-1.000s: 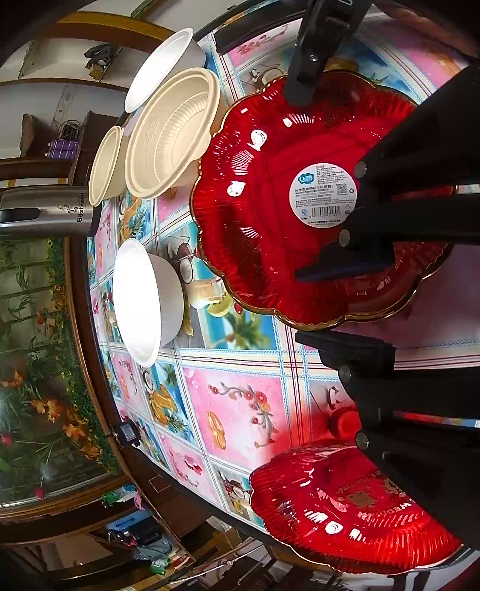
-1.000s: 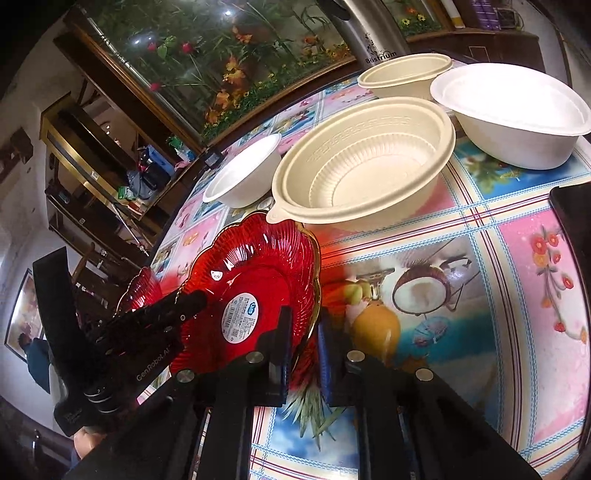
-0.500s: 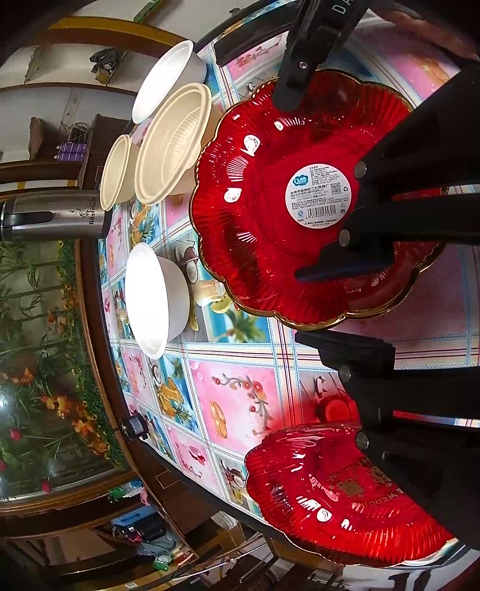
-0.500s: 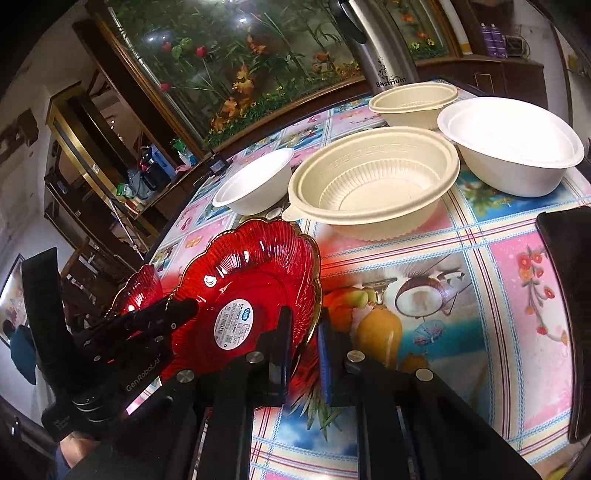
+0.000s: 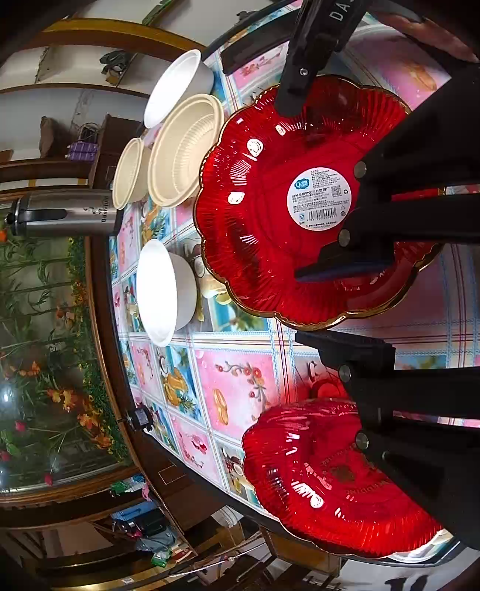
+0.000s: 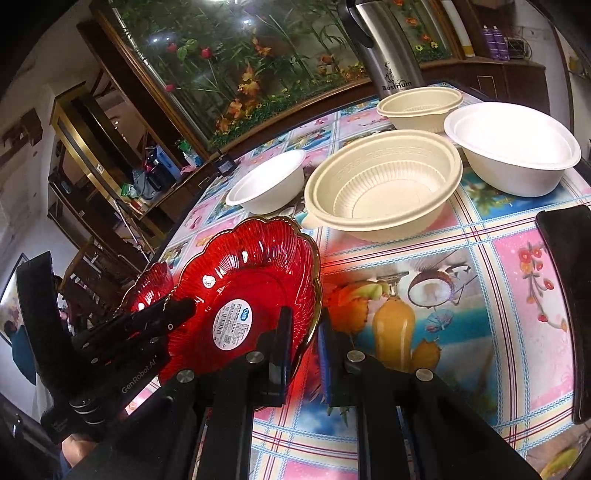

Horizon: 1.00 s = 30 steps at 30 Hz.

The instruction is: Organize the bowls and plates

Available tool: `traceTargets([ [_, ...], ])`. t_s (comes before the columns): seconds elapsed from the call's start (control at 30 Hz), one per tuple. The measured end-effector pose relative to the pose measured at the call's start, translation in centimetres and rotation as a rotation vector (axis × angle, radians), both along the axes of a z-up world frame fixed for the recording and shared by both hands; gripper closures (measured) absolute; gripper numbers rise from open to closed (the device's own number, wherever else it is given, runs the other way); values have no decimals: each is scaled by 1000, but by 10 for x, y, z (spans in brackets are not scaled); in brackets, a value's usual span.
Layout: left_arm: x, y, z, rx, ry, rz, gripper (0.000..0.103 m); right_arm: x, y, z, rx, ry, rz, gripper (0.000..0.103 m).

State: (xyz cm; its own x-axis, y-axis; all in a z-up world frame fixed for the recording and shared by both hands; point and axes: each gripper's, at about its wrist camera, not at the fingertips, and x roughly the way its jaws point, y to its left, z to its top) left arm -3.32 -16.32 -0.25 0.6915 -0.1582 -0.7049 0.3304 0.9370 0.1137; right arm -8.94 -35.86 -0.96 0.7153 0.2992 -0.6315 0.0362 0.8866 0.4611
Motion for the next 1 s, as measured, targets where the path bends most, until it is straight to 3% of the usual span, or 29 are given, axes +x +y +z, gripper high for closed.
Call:
traceTargets([
  [0.4,-14,27,33,-43,-84,40,80,-1,16,18,-8,-38,48,90],
  [1.0,-12,70,44,-99,-114,107,80,12,60,40,-61,-55,118,90],
])
